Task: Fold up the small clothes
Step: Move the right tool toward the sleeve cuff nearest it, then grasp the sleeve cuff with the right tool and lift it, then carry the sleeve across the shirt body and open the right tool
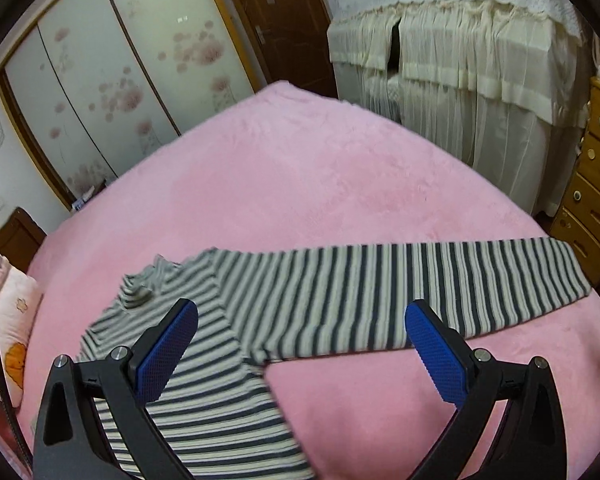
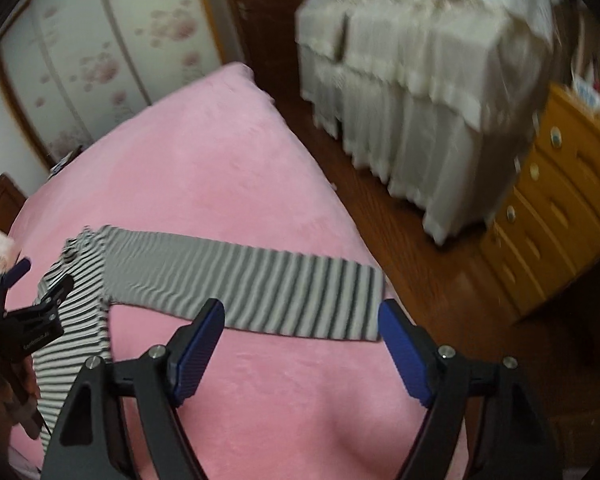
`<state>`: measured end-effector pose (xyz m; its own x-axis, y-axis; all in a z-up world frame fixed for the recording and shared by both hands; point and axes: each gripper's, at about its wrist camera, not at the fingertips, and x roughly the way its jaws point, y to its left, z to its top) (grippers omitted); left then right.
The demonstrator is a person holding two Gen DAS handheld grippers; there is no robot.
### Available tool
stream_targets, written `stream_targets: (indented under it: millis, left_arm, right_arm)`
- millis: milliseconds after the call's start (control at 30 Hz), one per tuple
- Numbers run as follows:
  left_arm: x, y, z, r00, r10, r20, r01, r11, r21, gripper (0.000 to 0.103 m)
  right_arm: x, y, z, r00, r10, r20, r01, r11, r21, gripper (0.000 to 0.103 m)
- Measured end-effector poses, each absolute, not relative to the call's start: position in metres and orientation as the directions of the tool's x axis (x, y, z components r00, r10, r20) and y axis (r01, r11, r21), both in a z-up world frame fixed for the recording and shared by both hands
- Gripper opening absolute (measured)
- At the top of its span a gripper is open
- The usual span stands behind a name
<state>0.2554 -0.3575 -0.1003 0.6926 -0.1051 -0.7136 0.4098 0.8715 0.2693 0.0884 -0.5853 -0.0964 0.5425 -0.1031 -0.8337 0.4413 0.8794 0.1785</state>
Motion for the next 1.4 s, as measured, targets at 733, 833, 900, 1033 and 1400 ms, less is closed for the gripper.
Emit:
stream_targets:
  millis: [733, 833, 900, 1033, 1400]
  left_arm:
    - [0.285, -0.391, -0.178, 0.593, -0.103, -0.799, 0.374, 0.914, 0.16, 0.099]
    - [0.289, -0.389, -0.178, 0.584, -0.107, -0.805, 0.364, 0.921, 0.141, 0.099]
    - [0.288, -0.389, -0.176, 0.586, -0.107, -0.803, 0.366, 0.919, 0.145, 0.099]
    - [0.284, -0.385, -0.167, 0.612, -0.108, -0.784, 0.383, 0.907, 0.174, 0.099]
    - [0.289, -0.291, -0.111, 0.658, -0.099, -0.746, 0.302, 0.943, 0.141, 0.099]
  right_arm:
    - [0.098, -0.654, -0.243, 0.471, 0.207, -0.858, 0.622, 0.612, 0.489, 0.044]
    - [0.101, -0.657, -0.253, 0.482, 0.197, -0.854, 0.64, 0.587, 0.497, 0.03]
    - [0.099, -0.659, -0.253, 0.503, 0.178, -0.846, 0.644, 0.575, 0.504, 0.006]
    - [0.1, -0.643, -0.221, 0.554, 0.051, -0.831, 0.601, 0.666, 0.442, 0.006]
    - [0.171, -0.489, -0.078, 0.72, -0.028, -0.694, 0.236, 0.95, 0.206, 0.006]
